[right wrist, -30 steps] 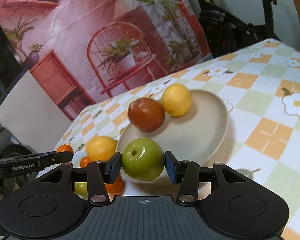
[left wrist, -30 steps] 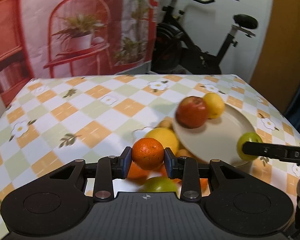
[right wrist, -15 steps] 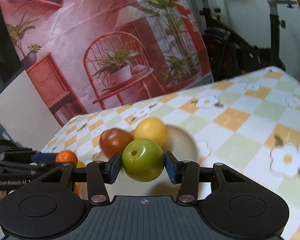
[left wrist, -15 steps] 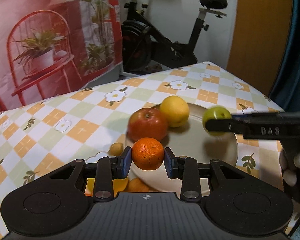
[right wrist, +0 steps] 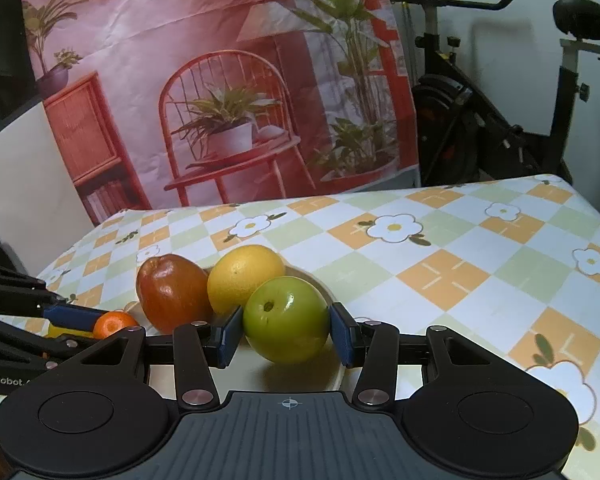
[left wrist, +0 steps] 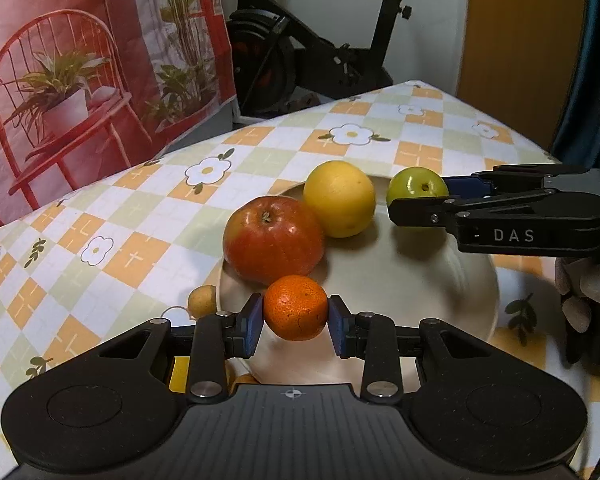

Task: Organize fruits
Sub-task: 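Carry the green apple with the right gripper while the left carries the orange over the plate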

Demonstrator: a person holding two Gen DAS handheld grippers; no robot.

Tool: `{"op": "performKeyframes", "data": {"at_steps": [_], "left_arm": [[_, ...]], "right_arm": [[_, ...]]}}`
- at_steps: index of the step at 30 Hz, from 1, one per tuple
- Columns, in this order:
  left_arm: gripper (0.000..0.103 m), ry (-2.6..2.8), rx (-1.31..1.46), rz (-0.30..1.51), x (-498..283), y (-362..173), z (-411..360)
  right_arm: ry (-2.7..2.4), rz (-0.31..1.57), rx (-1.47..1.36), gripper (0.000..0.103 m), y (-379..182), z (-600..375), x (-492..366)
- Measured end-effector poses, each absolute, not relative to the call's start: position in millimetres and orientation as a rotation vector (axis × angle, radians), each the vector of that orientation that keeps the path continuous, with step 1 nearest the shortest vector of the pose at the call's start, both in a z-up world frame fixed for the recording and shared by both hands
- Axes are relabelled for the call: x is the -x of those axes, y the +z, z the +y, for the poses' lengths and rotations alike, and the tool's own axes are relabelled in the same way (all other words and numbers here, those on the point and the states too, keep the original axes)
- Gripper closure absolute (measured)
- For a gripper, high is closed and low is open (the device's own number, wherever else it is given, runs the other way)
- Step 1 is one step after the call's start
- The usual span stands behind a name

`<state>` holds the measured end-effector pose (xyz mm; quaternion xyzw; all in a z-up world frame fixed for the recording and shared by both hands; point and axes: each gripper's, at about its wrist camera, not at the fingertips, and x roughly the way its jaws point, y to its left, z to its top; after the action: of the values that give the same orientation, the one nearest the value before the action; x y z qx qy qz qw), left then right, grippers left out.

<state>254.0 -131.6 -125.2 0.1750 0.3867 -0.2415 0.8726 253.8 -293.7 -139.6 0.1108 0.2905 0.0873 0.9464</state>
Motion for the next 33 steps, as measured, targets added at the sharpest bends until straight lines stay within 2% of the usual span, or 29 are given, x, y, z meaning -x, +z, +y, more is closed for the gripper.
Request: {"op": "performKeyframes", "data": {"at_steps": [33], "left_arm": [[0.065, -0.458, -0.377, 0.832, -272, -140, -130]], "right_arm": [[0.142, 0.588, -0.144, 0.060, -146, -279, -254]]}}
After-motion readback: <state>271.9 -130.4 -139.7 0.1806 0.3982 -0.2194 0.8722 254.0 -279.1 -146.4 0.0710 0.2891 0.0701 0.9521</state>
